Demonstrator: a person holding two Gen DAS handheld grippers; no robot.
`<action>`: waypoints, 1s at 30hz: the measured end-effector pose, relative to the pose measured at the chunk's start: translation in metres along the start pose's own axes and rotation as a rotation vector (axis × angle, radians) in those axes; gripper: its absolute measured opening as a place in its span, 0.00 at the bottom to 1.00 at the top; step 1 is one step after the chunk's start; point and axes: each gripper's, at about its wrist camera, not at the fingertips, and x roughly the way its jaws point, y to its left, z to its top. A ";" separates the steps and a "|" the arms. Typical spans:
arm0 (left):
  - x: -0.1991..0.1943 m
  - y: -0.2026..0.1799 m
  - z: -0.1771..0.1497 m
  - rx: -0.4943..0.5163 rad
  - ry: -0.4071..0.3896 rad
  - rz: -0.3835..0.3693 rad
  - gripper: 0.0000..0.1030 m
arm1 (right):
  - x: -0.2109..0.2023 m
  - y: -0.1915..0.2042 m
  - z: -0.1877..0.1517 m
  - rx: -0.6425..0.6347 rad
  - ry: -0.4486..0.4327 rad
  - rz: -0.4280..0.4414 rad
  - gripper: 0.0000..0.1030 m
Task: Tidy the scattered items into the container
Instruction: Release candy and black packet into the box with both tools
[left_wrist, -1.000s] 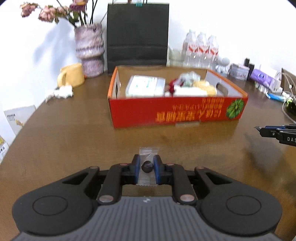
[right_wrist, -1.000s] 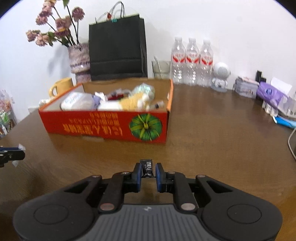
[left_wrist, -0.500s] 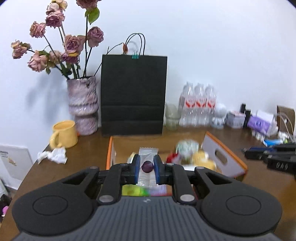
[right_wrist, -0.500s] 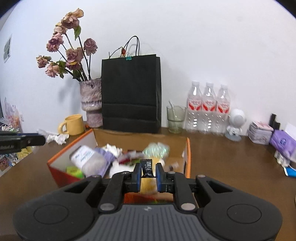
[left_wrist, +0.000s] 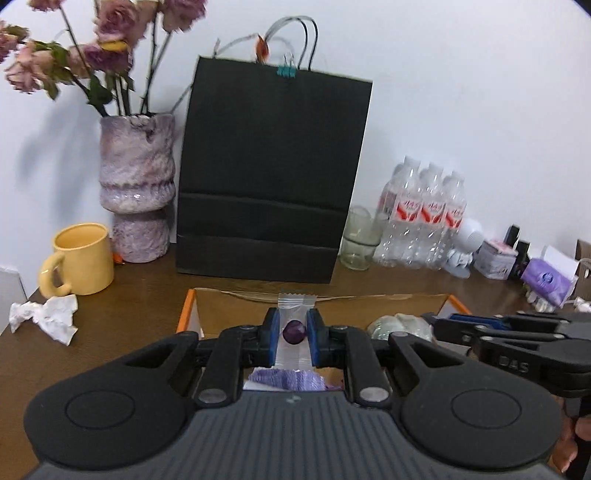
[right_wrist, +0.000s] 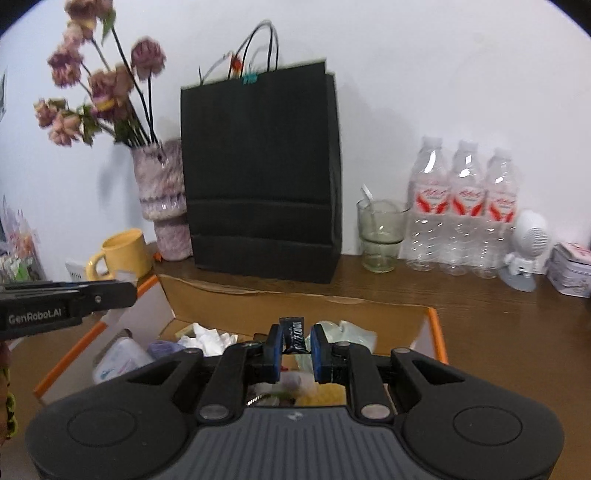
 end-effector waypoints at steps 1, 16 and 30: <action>0.007 0.000 0.000 0.003 0.012 0.006 0.16 | 0.008 0.001 0.002 -0.007 0.014 -0.002 0.14; 0.003 -0.009 -0.004 0.017 -0.016 0.052 1.00 | 0.010 0.014 -0.003 -0.027 0.064 -0.032 1.00; -0.017 -0.016 -0.003 -0.003 -0.048 0.019 1.00 | -0.016 0.010 0.001 0.065 0.083 -0.042 1.00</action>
